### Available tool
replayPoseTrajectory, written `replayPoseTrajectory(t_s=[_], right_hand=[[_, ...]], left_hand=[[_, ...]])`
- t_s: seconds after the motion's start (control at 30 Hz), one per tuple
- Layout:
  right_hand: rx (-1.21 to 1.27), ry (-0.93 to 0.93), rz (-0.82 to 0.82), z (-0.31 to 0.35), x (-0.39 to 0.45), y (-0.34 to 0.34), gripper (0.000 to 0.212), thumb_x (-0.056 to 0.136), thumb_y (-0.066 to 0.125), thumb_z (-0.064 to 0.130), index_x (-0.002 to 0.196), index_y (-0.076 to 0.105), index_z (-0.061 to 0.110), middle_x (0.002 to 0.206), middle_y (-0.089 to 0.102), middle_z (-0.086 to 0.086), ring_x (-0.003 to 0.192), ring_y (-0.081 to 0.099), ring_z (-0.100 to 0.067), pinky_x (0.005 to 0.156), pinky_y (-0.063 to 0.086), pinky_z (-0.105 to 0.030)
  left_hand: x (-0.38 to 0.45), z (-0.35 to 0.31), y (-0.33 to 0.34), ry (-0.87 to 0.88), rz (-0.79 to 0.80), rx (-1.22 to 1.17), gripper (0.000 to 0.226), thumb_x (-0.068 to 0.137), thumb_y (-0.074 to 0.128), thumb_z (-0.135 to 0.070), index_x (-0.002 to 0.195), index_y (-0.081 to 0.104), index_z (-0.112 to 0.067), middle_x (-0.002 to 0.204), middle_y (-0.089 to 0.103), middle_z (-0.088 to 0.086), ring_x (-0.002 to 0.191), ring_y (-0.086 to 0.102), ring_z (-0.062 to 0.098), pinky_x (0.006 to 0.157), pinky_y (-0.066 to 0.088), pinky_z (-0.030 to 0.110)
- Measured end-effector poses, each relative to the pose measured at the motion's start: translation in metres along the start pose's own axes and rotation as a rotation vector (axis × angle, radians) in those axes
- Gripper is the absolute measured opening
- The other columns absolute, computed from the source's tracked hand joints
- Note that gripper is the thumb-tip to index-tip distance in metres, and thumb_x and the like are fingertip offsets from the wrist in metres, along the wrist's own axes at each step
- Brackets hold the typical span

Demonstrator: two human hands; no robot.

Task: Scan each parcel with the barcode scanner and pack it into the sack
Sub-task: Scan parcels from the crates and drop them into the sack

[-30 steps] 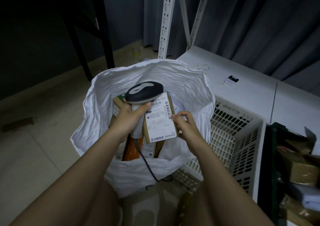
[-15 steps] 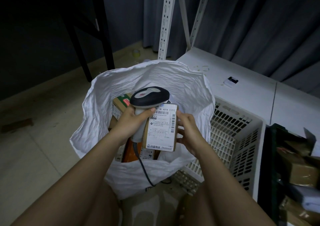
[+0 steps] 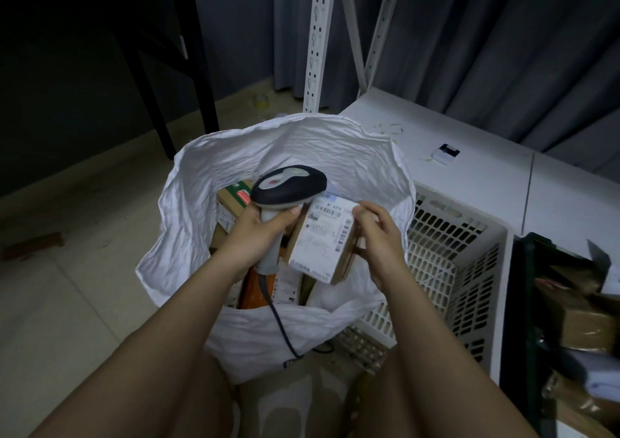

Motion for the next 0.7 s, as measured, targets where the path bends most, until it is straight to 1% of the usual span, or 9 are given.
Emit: replayPoseTrajectory(t_s=[0.1,0.23,0.3,0.4,0.43,0.5,0.53,0.67,0.7], right_hand=[[0.079,-0.005,-0.179,-0.005,0.009,-0.024,0.026,0.089,0.067,0.027,0.115,0.063,0.026,0.119,0.061,0.002,0.102,0.059,-0.011,0.085,0.051,-0.031],[0.068,0.014,-0.196,-0.013,0.019,-0.034,0.031,0.087,0.070,0.028,0.116,0.063,0.028,0.125,0.059,-0.003,0.112,0.060,-0.018,0.098,0.051,-0.040],[0.089,0.020,-0.172,-0.015,0.023,-0.036,0.031,0.089,0.068,0.024,0.119,0.061,0.025,0.123,0.061,-0.006,0.111,0.061,-0.019,0.096,0.053,-0.037],[0.092,0.024,-0.153,-0.016,0.024,-0.038,0.031,0.090,0.067,0.021,0.120,0.061,0.023,0.120,0.062,-0.008,0.105,0.063,-0.018,0.091,0.054,-0.033],[0.082,0.023,-0.150,-0.016,0.024,-0.039,0.030,0.089,0.067,0.021,0.119,0.062,0.024,0.120,0.063,-0.009,0.103,0.063,-0.017,0.090,0.054,-0.033],[0.072,0.023,-0.147,-0.016,0.023,-0.040,0.027,0.089,0.067,0.020,0.115,0.062,0.025,0.120,0.063,-0.012,0.099,0.063,-0.017,0.084,0.054,-0.031],[0.075,0.023,-0.140,-0.016,0.023,-0.040,0.026,0.089,0.066,0.020,0.114,0.062,0.025,0.120,0.063,-0.012,0.098,0.062,-0.016,0.081,0.053,-0.029],[0.080,0.020,-0.113,-0.015,0.022,-0.039,0.023,0.090,0.065,0.021,0.112,0.062,0.027,0.118,0.065,-0.010,0.099,0.063,-0.015,0.080,0.052,-0.028],[0.076,0.018,-0.109,-0.015,0.022,-0.039,0.024,0.090,0.065,0.021,0.113,0.062,0.027,0.117,0.065,-0.010,0.098,0.064,-0.014,0.080,0.052,-0.027]], left_hand=[[-0.005,-0.002,0.000,0.026,-0.010,-0.009,0.020,0.090,0.063,-0.024,0.101,0.059,-0.039,0.101,0.069,-0.012,0.096,0.064,0.004,0.078,0.051,0.020],[-0.014,0.003,0.009,0.031,0.051,0.074,0.014,0.091,0.062,-0.021,0.103,0.063,-0.028,0.086,0.070,-0.007,0.079,0.065,0.001,0.073,0.052,0.017],[-0.017,0.007,0.012,0.037,0.055,0.123,0.017,0.091,0.063,-0.020,0.107,0.063,-0.024,0.086,0.069,-0.005,0.074,0.065,-0.001,0.067,0.050,0.011],[-0.018,0.010,0.015,0.033,0.054,0.221,0.031,0.089,0.066,-0.024,0.119,0.058,-0.025,0.099,0.067,-0.012,0.083,0.062,-0.009,0.067,0.046,0.003],[-0.017,0.012,0.015,0.023,0.061,0.232,0.034,0.089,0.066,-0.024,0.122,0.056,-0.025,0.103,0.066,-0.014,0.088,0.061,-0.008,0.072,0.047,0.005],[-0.014,0.018,0.017,-0.001,0.081,0.230,0.041,0.088,0.067,-0.026,0.127,0.055,-0.023,0.112,0.065,-0.010,0.101,0.061,-0.001,0.087,0.050,0.017],[-0.013,0.019,0.017,-0.003,0.084,0.235,0.044,0.087,0.067,-0.026,0.129,0.054,-0.022,0.115,0.065,-0.008,0.105,0.061,0.004,0.090,0.050,0.021],[-0.011,0.014,0.018,0.028,0.068,0.235,0.039,0.088,0.067,-0.019,0.125,0.055,-0.019,0.108,0.064,-0.010,0.096,0.059,-0.003,0.074,0.047,0.004],[-0.011,0.013,0.018,0.028,0.061,0.242,0.037,0.088,0.066,-0.019,0.123,0.055,-0.020,0.105,0.064,-0.011,0.094,0.059,-0.004,0.073,0.047,0.003]])
Point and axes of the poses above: each hand's wrist, its own x-axis towards the middle knuckle, its own y-axis out of the palm, z = x × y, the point moved 9 cm from there along x, towards the middle knuckle
